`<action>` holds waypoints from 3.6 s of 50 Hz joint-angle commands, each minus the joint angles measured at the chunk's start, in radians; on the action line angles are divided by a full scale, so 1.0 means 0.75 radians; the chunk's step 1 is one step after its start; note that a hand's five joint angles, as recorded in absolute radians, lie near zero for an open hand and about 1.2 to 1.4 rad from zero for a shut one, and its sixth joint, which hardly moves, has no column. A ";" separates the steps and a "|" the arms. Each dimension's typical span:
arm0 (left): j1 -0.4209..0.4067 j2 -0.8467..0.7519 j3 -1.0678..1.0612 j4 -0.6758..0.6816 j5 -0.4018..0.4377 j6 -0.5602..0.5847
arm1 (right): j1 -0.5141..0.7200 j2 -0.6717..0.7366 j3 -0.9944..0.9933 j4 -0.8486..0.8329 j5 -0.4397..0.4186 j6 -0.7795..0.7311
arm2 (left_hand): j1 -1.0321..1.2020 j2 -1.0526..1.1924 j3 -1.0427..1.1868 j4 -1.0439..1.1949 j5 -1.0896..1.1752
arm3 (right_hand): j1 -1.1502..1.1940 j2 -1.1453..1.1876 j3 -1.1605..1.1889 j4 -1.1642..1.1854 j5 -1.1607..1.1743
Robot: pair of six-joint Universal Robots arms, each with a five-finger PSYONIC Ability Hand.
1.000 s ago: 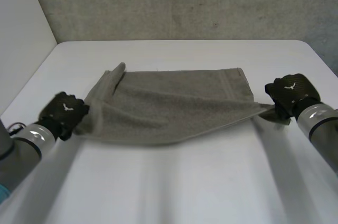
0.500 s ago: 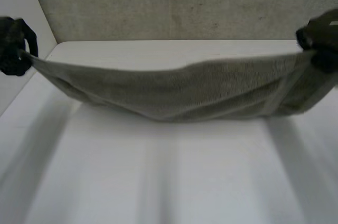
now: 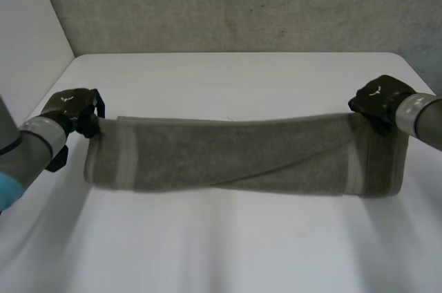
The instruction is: Fold the laundry
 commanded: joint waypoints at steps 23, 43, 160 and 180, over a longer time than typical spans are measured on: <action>-0.099 -0.457 0.455 0.181 -0.206 0.000 | 0.079 0.382 -0.271 -0.383 0.110 0.000 | -1.343 -1.388 -1.387 -1.390 -1.364 | -1.546 -1.567 -1.557 -1.552 -1.564; -0.105 -0.079 0.126 0.185 -0.200 -0.015 | 0.067 -0.139 0.035 -0.348 0.163 0.534 | -1.345 -1.389 -1.389 -1.391 -1.365 | -1.546 -1.567 -1.557 -1.552 -1.564; -0.179 0.218 -0.537 0.731 -0.194 0.004 | 0.475 -0.282 0.630 -0.571 0.137 0.780 | -1.345 -1.389 -1.389 -1.391 -1.365 | -1.546 -1.567 -1.557 -1.552 -1.564; -0.217 0.222 -0.541 0.719 -0.192 0.000 | 0.198 -0.278 0.950 -0.814 -0.037 0.794 | -1.345 -1.389 -1.389 -1.391 -1.365 | -0.910 -0.931 -0.921 -0.916 -0.928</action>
